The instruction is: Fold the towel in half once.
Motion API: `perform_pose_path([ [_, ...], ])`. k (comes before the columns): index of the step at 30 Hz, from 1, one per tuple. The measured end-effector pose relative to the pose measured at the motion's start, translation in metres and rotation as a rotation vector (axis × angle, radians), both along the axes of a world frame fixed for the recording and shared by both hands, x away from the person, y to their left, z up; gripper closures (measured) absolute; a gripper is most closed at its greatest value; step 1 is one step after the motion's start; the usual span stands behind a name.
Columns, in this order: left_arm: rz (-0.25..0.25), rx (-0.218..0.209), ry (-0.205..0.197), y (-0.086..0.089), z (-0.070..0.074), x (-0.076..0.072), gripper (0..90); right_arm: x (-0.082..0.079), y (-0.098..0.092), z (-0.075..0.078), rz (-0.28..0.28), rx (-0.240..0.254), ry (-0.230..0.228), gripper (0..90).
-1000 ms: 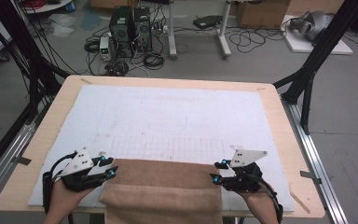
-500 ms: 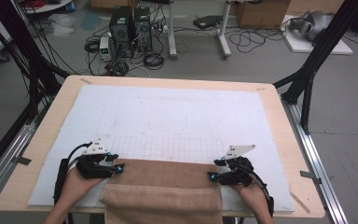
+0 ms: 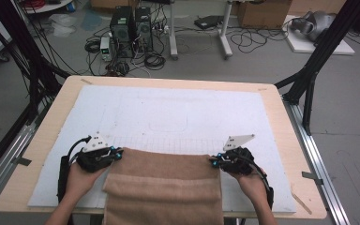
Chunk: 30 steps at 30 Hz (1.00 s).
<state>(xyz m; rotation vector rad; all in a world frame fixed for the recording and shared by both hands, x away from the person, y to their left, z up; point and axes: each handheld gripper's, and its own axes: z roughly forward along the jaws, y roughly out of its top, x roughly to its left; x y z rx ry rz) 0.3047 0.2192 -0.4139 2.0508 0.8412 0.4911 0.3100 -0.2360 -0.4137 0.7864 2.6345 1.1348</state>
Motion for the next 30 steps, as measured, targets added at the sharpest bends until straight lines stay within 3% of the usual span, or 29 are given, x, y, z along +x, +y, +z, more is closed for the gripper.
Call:
perform_pose_path([
  [5,0.057,-0.014,-0.021,-0.004,0.032,0.039,84.7,0.033,-0.001,0.023,-0.052,-0.01,-0.023,83.8],
  [9,0.097,-0.012,-0.065,-0.008,0.059,0.063,84.8,0.057,-0.002,0.048,-0.09,0.0,-0.056,83.8],
  [13,0.13,-0.029,-0.076,-0.007,0.077,0.082,84.7,0.076,-0.002,0.067,-0.116,-0.003,-0.071,83.8],
  [16,0.138,-0.027,-0.06,-0.008,0.074,0.09,80.5,0.086,0.001,0.069,-0.139,-0.02,-0.078,77.8],
  [17,0.152,0.004,-0.041,-0.008,0.07,0.092,72.9,0.089,0.002,0.066,-0.148,-0.025,-0.071,67.2],
  [18,0.156,0.008,-0.037,-0.008,0.068,0.092,65.6,0.092,0.002,0.062,-0.189,-0.043,-0.059,55.3],
  [20,0.153,0.001,-0.034,-0.003,0.062,0.088,62.1,0.092,-0.001,0.055,-0.206,-0.025,-0.029,54.3],
  [23,0.157,-0.011,-0.027,0.004,0.054,0.083,58.1,0.083,0.0,0.045,-0.189,-0.024,-0.031,54.0],
  [27,0.11,-0.001,0.006,0.005,0.04,0.076,58.2,0.068,0.004,0.03,-0.147,-0.029,-0.026,53.2],
  [30,0.062,-0.001,0.05,0.002,0.025,0.072,58.7,0.062,0.009,0.015,-0.1,-0.016,0.007,52.2],
])
